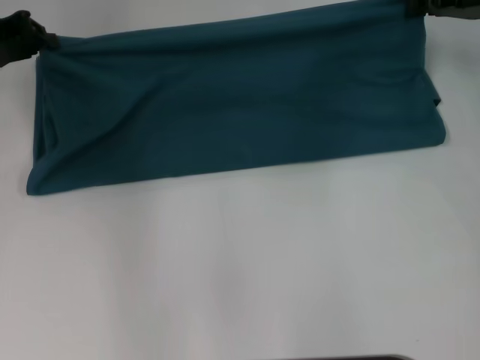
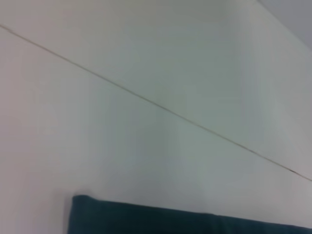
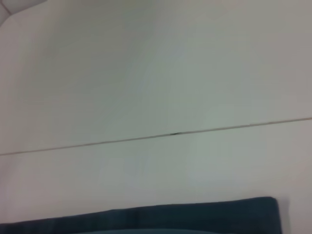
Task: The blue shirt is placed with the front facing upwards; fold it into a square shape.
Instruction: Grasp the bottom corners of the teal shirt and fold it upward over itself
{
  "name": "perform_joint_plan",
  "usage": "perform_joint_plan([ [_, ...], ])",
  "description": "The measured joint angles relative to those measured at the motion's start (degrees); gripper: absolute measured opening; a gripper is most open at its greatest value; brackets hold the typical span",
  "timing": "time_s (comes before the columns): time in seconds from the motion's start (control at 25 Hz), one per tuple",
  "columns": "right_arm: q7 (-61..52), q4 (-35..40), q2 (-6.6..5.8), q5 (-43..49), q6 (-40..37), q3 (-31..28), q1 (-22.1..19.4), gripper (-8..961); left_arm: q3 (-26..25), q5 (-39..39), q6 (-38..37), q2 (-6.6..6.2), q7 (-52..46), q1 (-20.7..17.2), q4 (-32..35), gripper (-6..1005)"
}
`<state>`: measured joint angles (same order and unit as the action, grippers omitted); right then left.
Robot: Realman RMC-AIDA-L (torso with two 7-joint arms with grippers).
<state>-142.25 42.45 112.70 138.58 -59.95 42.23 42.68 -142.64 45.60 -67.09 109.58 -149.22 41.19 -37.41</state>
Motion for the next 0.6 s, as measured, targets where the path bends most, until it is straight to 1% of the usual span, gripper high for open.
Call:
perform_joint_plan([
  [0.28, -0.3, -1.7, 0.32, 0.0, 3.0, 2.3, 0.5, 43, 1.3, 0.0, 2.2, 0.85, 0.1, 0.7, 0.5, 60],
  [0.6, -0.5, -2.4, 0.45, 0.1, 4.8, 2.9, 0.8, 49, 1.5, 0.0, 4.9, 0.61, 0.1, 1.4, 2.4, 74],
])
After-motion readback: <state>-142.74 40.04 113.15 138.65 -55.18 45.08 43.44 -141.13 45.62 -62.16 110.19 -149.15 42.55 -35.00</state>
